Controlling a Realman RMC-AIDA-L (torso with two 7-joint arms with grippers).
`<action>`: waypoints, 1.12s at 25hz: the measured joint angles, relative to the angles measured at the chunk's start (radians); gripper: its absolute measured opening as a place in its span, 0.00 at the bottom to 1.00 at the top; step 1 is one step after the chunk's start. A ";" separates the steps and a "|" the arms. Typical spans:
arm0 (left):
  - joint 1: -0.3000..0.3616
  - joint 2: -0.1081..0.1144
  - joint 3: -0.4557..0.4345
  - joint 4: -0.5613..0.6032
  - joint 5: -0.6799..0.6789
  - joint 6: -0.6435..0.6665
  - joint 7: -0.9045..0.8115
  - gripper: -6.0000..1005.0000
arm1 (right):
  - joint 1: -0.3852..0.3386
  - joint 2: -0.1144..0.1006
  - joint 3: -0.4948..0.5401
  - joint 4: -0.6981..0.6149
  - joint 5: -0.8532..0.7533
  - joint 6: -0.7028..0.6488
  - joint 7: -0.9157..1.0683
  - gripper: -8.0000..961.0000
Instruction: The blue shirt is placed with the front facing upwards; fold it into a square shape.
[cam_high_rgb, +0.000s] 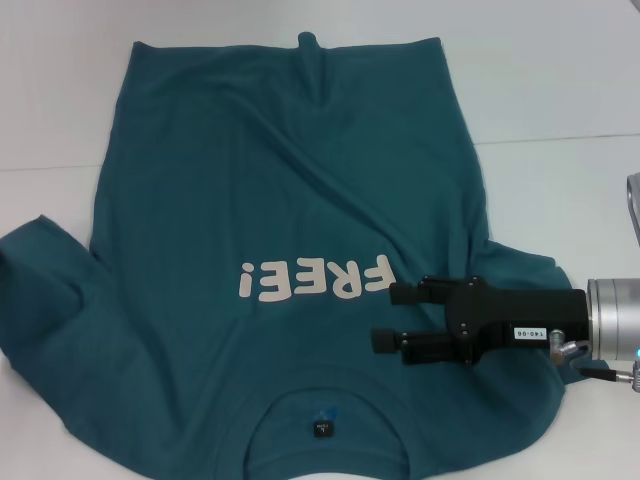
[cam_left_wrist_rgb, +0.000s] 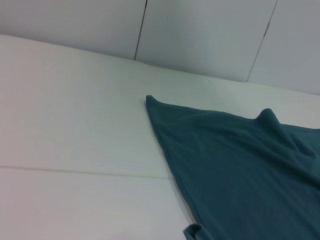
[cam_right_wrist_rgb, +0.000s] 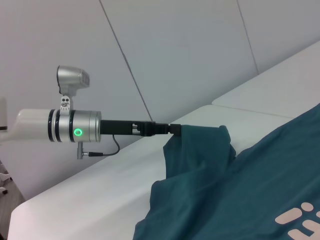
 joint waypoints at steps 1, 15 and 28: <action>0.000 0.000 0.000 0.007 0.000 0.000 -0.002 0.00 | 0.000 0.000 0.000 0.000 0.000 0.000 0.000 0.95; -0.013 0.003 0.003 0.061 0.000 -0.003 -0.004 0.00 | 0.000 0.001 -0.005 0.003 0.010 0.000 0.000 0.95; -0.007 -0.011 0.012 0.081 -0.013 0.239 -0.090 0.00 | -0.003 0.001 -0.002 0.004 0.011 0.001 0.000 0.95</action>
